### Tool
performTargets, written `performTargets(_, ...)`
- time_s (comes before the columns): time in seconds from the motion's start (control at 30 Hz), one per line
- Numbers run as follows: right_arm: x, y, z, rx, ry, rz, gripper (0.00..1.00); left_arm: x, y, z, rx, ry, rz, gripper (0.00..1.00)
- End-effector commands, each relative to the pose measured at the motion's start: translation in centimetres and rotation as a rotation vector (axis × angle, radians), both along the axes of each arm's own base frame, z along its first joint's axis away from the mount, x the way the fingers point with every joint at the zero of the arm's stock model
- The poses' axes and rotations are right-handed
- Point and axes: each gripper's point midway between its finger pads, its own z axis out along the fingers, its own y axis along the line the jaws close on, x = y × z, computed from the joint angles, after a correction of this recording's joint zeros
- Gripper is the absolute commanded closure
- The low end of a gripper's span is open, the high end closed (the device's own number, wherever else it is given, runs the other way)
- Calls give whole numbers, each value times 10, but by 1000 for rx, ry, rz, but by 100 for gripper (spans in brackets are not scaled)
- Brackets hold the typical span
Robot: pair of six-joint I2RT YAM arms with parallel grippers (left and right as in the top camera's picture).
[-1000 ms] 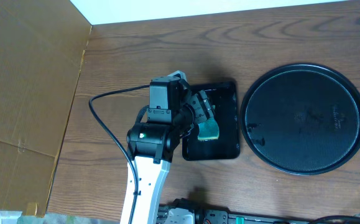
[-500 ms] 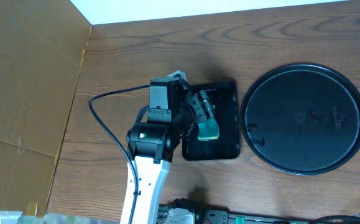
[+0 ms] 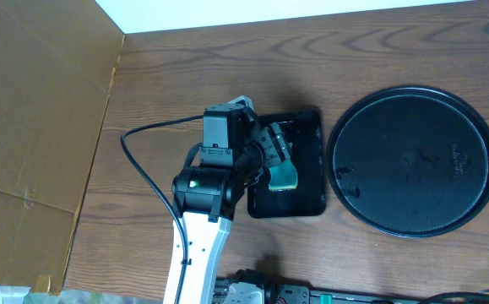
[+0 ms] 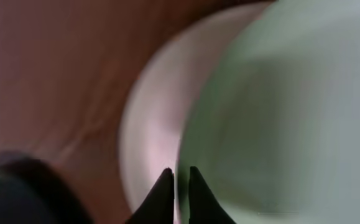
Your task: Clean dirty plates on tray and stack at the side
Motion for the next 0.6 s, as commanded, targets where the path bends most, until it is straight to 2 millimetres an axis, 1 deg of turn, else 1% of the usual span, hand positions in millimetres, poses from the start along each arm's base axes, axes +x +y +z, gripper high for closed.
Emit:
performTargets(0.0, 15, 12, 12, 29, -76, 54, 92, 2, 1, 8, 1, -19, 4, 20)
performTargets(0.17, 18, 27, 15, 94, -99, 89, 91, 2, 1, 8, 1, -19, 4, 20)
performTargets(0.2, 19, 31, 16, 105, -105, 104, 89, 2, 1, 8, 1, -19, 4, 20)
performTargets(0.3, 24, 49, 22, 155, -136, 163, 71, 2, 1, 8, 1, -19, 4, 20)
performTargets(0.4, 21, 58, 28, 176, -140, 188, 67, 2, 1, 8, 1, -19, 4, 20)
performTargets(0.5, 16, 79, 40, 179, -160, 285, 66, 2, 1, 8, 1, -19, 4, 20)
performTargets(0.57, 10, 85, 48, 130, -154, 326, 66, 2, 1, 8, 1, -19, 4, 20)
